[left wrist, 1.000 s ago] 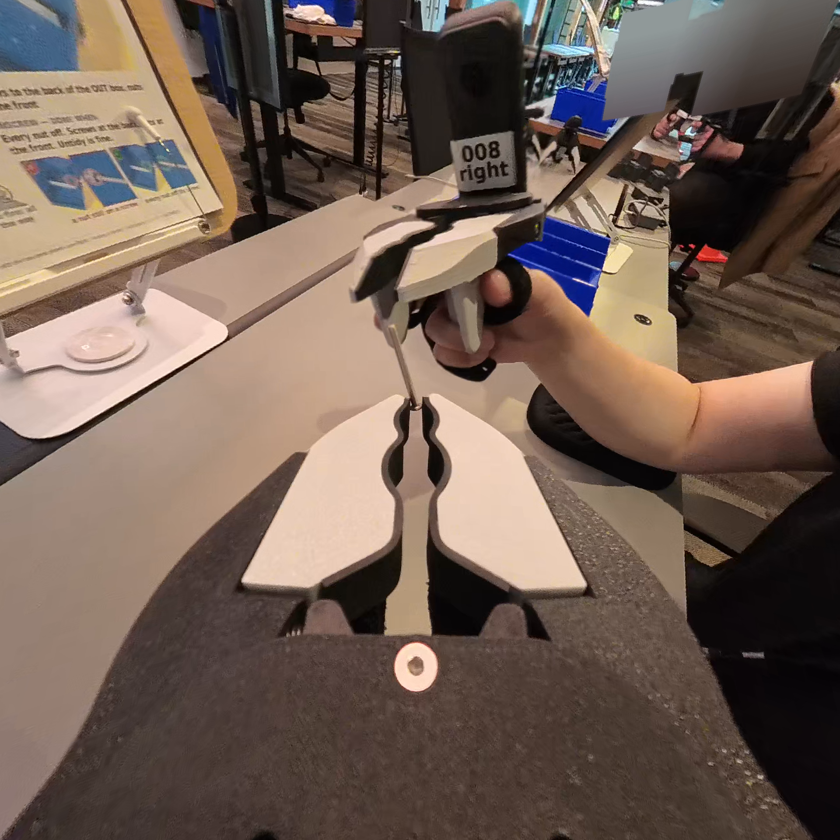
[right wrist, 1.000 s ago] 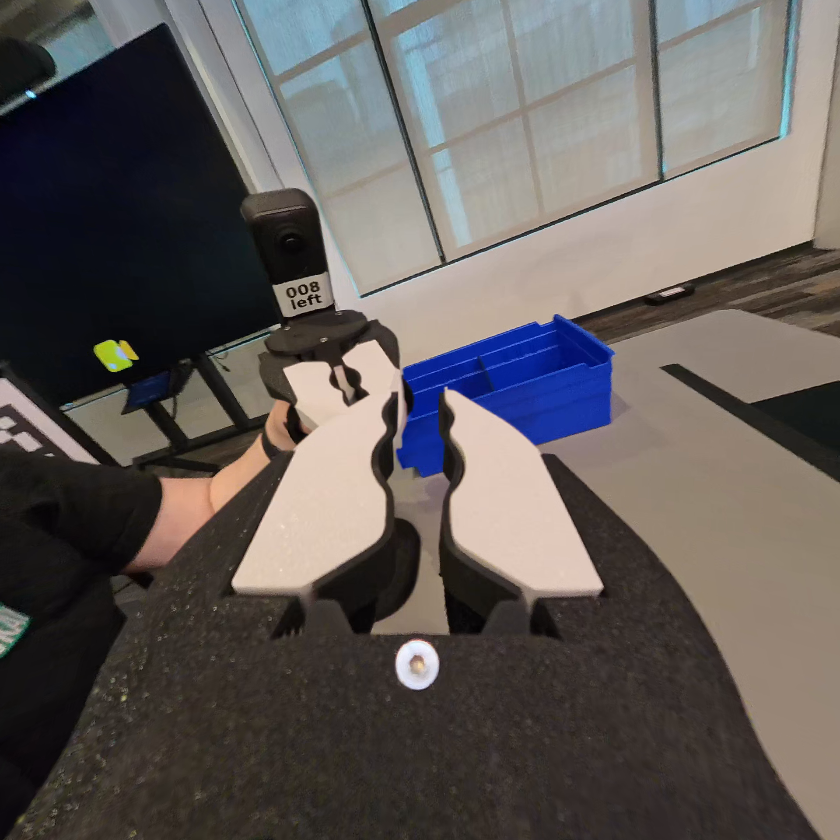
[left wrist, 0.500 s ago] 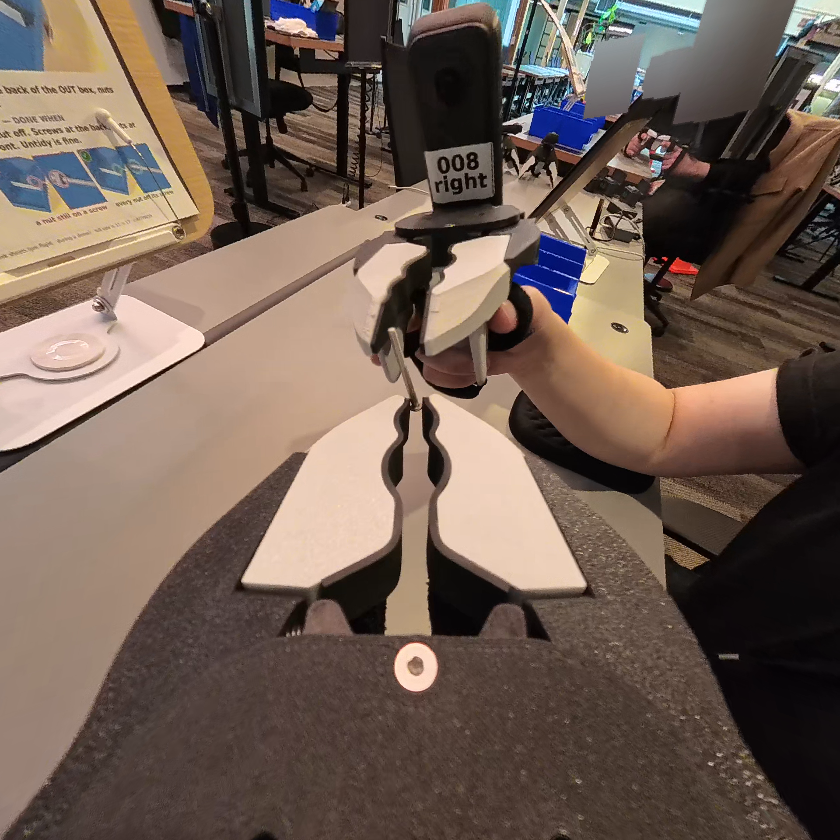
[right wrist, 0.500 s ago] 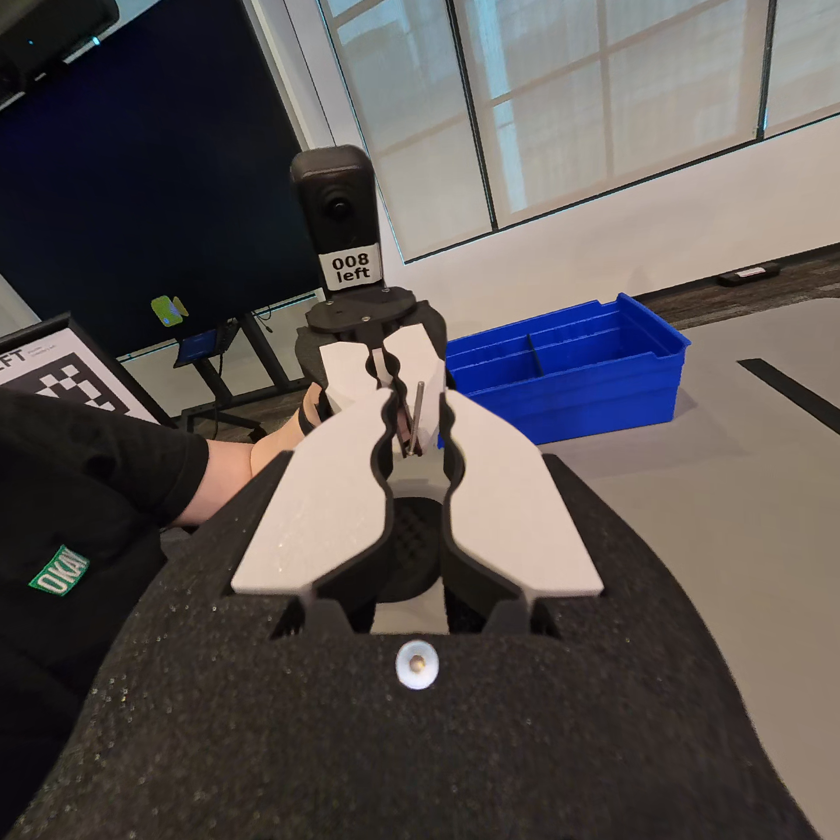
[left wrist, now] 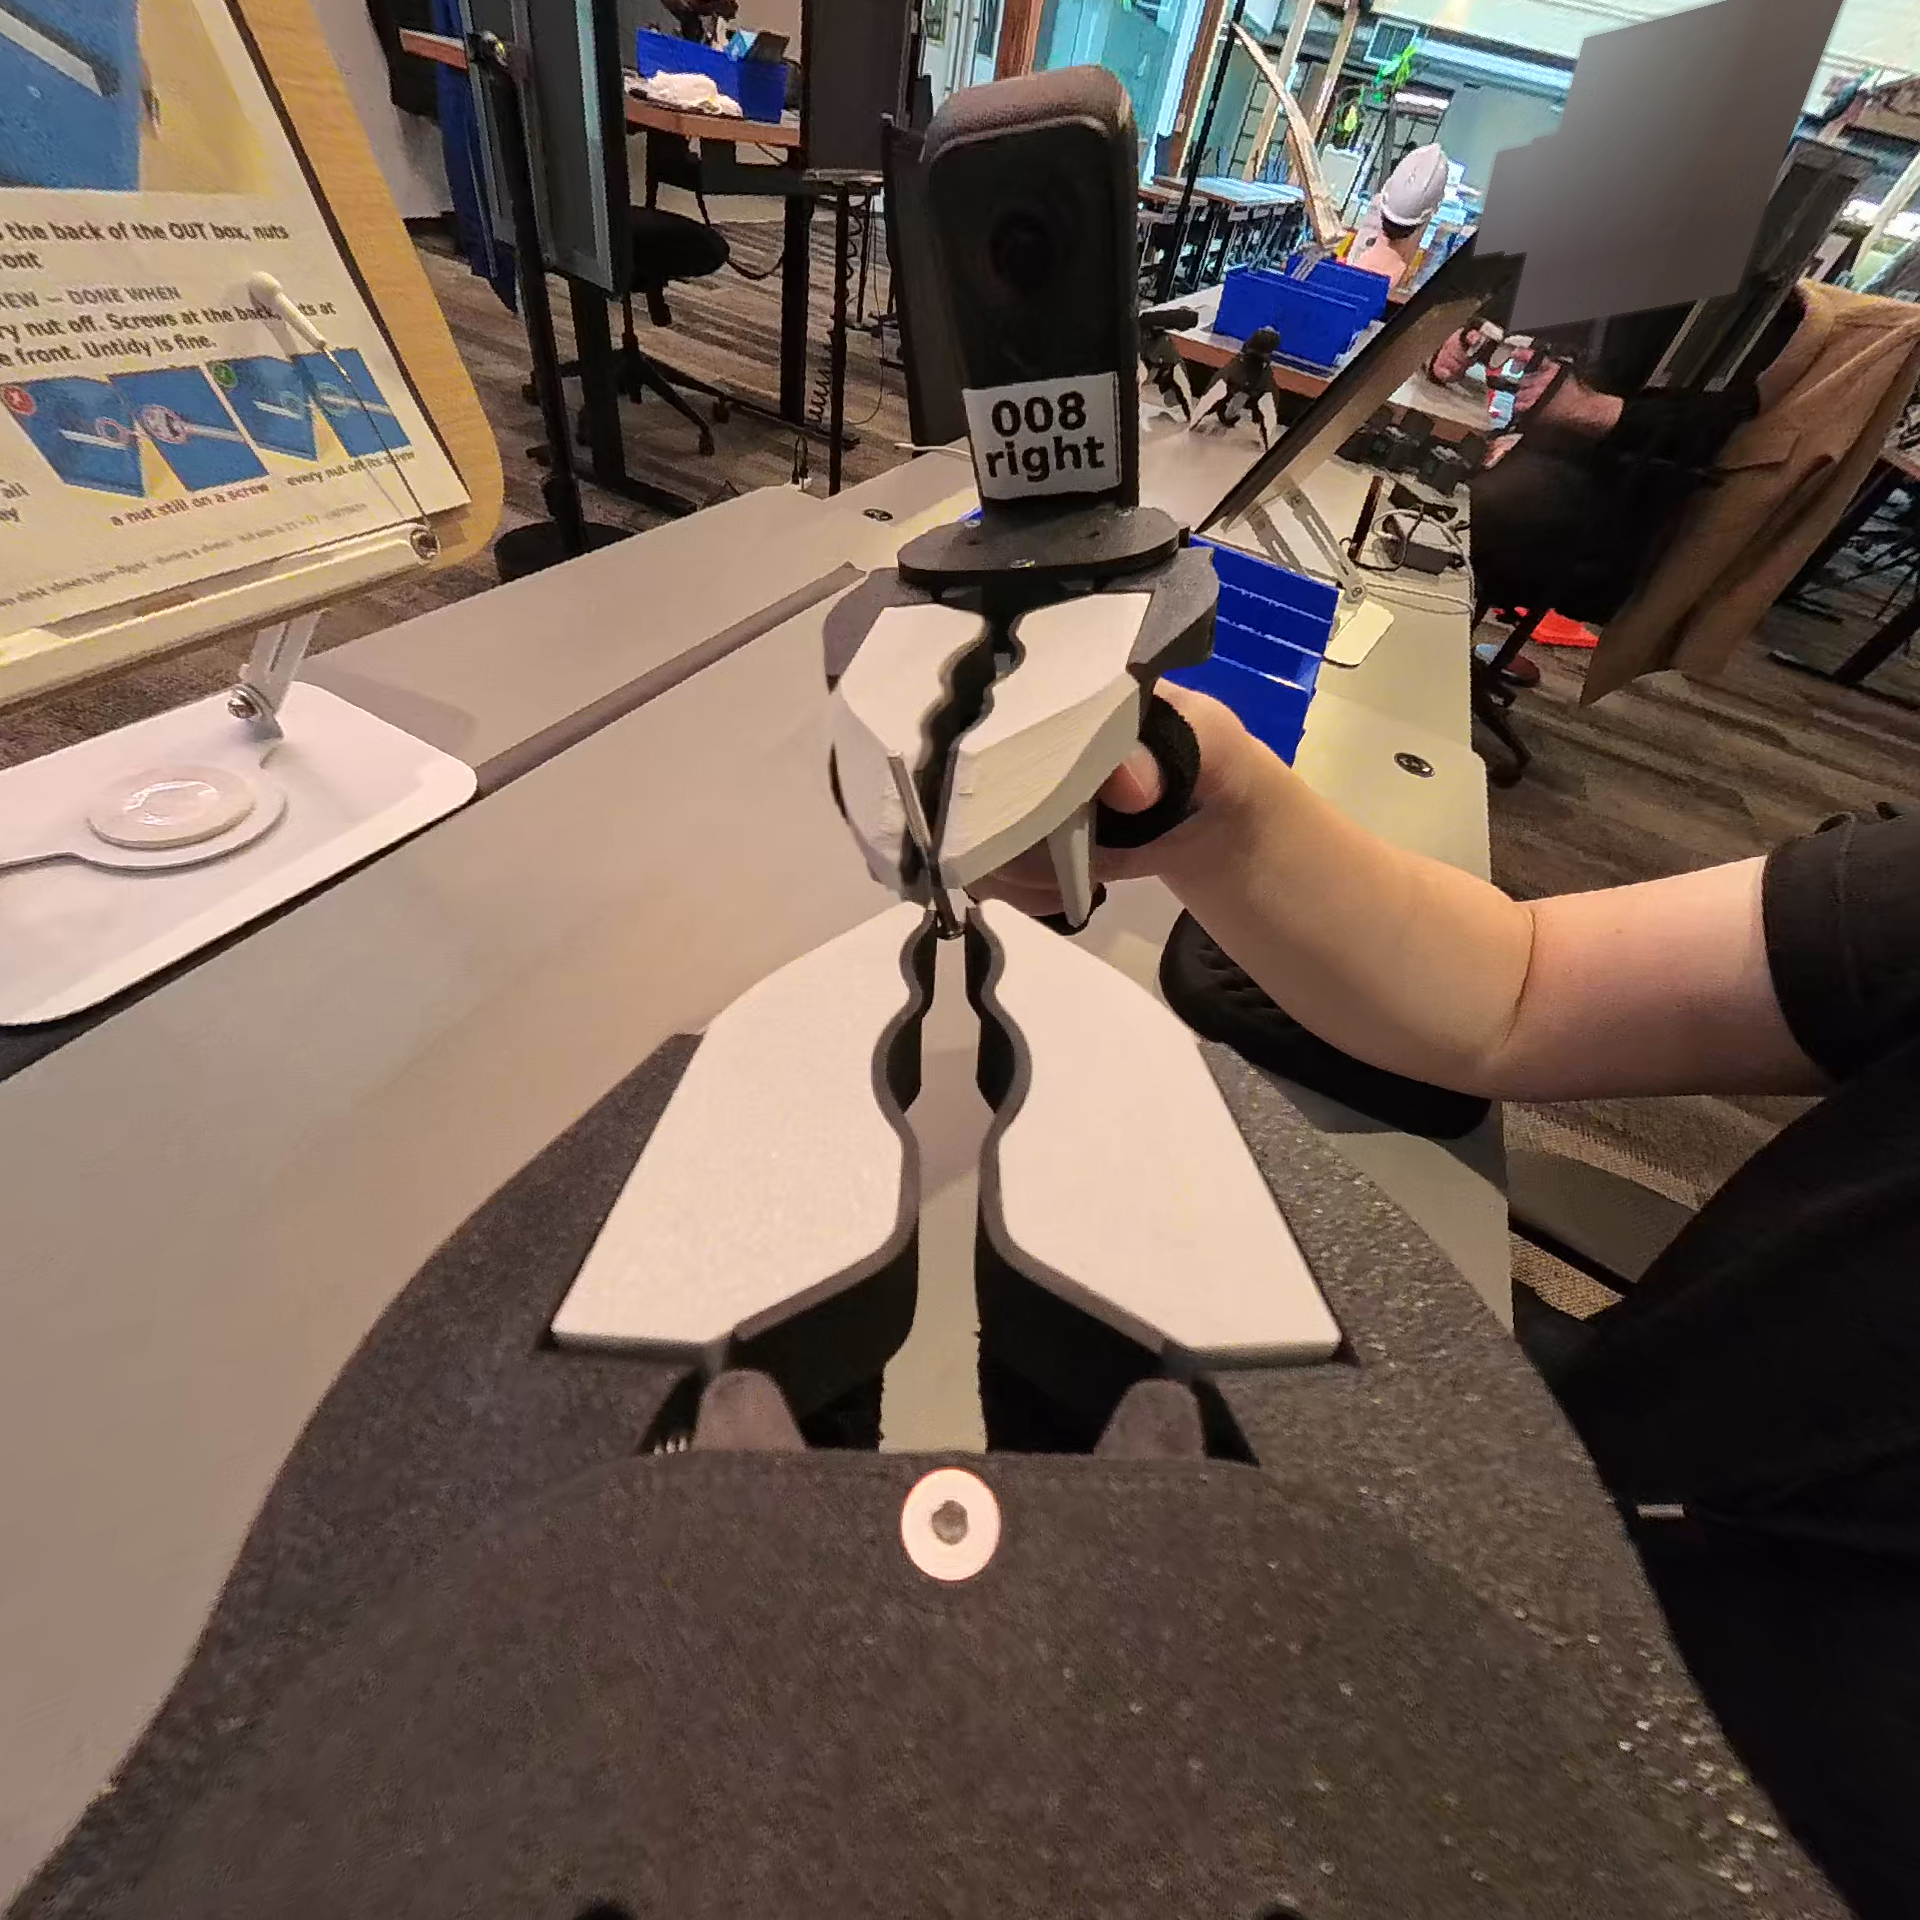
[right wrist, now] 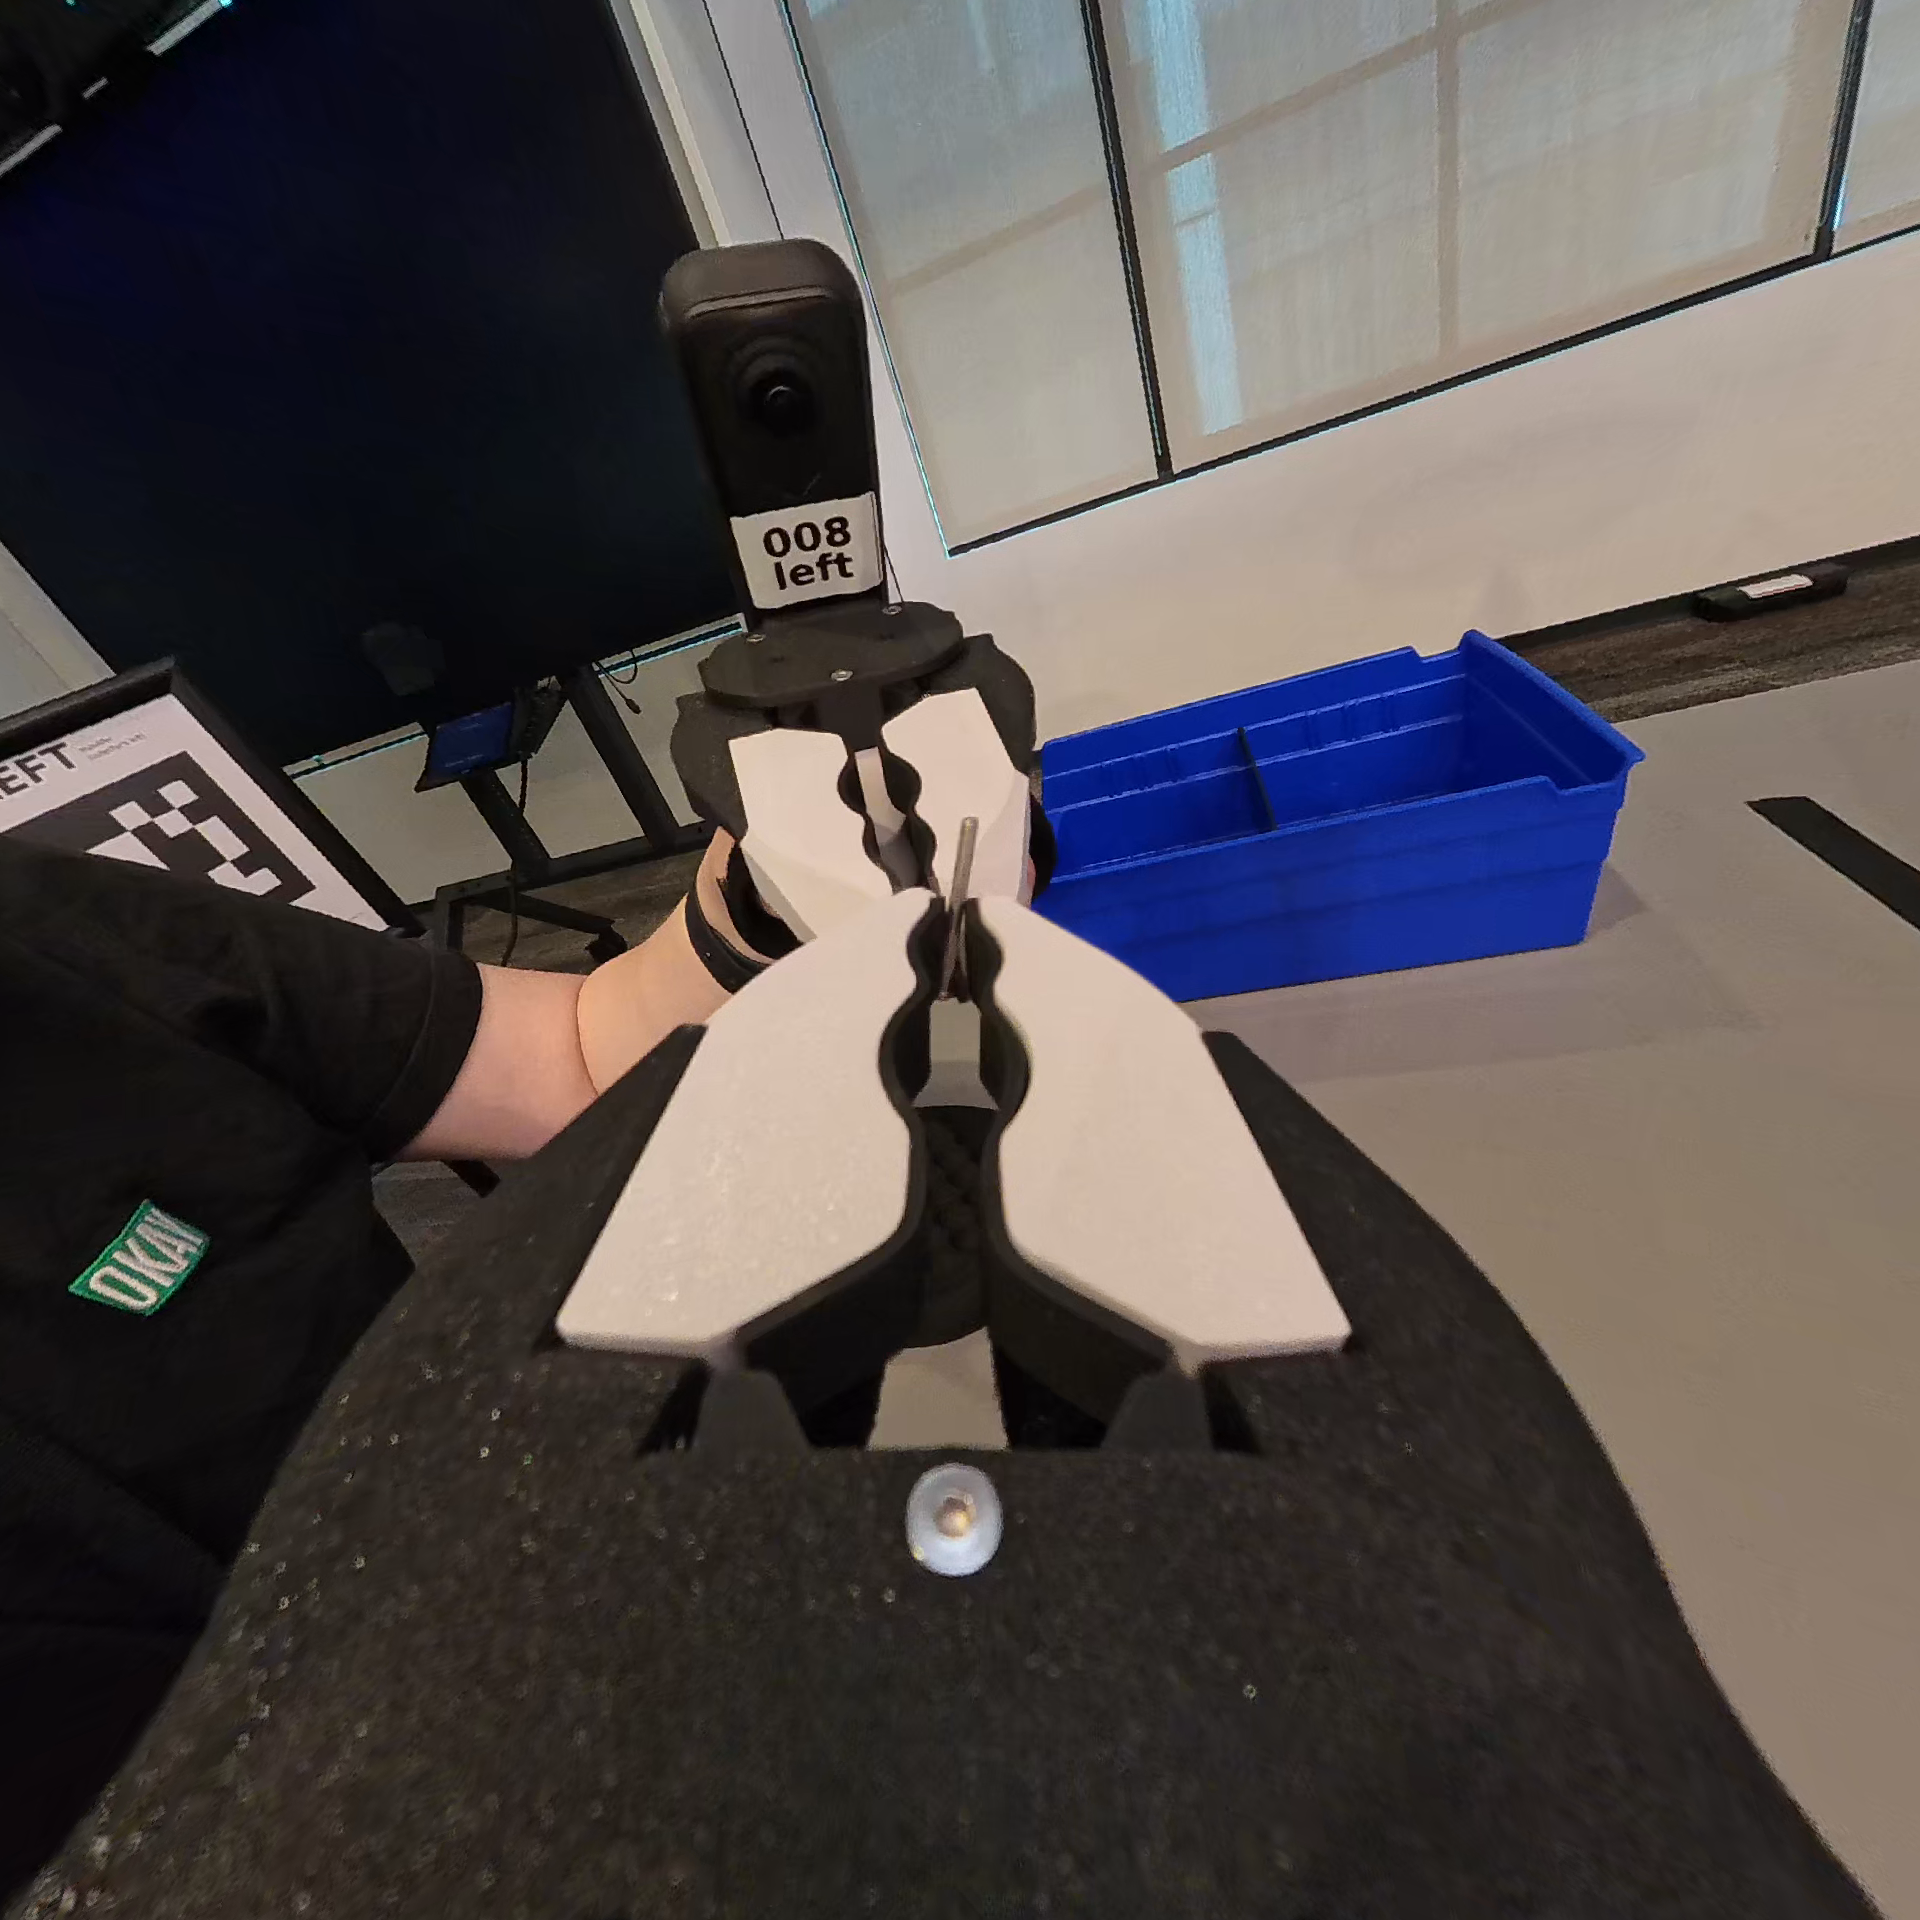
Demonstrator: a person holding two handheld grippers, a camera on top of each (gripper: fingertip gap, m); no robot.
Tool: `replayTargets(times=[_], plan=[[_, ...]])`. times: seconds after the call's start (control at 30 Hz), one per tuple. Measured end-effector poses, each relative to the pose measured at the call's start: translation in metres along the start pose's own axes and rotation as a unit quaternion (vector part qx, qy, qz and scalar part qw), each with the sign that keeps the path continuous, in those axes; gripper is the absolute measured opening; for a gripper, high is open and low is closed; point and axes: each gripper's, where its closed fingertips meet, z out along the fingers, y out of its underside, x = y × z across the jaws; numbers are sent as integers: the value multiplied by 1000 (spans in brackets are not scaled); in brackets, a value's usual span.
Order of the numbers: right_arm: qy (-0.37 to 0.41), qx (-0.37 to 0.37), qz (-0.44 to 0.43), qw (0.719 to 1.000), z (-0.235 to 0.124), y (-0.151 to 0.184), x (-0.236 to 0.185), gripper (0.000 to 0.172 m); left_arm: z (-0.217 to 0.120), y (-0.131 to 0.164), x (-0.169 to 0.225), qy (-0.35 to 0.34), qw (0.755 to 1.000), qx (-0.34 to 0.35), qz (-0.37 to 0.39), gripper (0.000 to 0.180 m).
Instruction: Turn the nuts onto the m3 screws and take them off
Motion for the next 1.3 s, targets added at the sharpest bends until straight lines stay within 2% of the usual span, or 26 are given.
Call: replayTargets(times=[0.13,0.27,0.47,0.53,0.6,0.67,0.73,0.8,0.87,0.97,1.1,1.23,1.3], plan=[[-2,-8,-1,1000,1,2,-1,3,0,2,0,4,1000,-5,-12,5],[1,-4,5,1000,3,2,0,3,1,1,3,24,999,3,-38,22],[5,-1,8,1000,-2,0,4,3,-3,3,-3,10,999,10,-52,31],[24,-22,13,999,-7,6,12,2,-8,8,-10,-16,999,1,-51,33],[67,-92,29,993,-19,26,31,2,-19,16,-19,-58,997,-12,-43,33],[163,-208,39,964,-47,63,66,2,-34,24,-25,-97,994,-25,-36,31],[258,-314,30,913,-84,95,97,2,-53,34,-33,-140,988,-48,-32,31],[302,-382,43,872,-113,121,115,2,-79,47,-45,-199,976,-84,-26,29],[313,-422,61,849,-130,141,124,2,-111,65,-62,-265,954,-137,-20,27],[311,-449,86,833,-142,160,131,2,-161,91,-81,-332,919,-210,-38,24],[306,-452,90,833,-145,165,133,2,-214,124,-102,-362,885,-276,-97,17],[306,-463,91,827,-147,169,133,2,-246,152,-116,-350,863,-323,-170,17],[307,-474,92,820,-149,174,134,2,-256,167,-124,-338,853,-353,-184,15]])
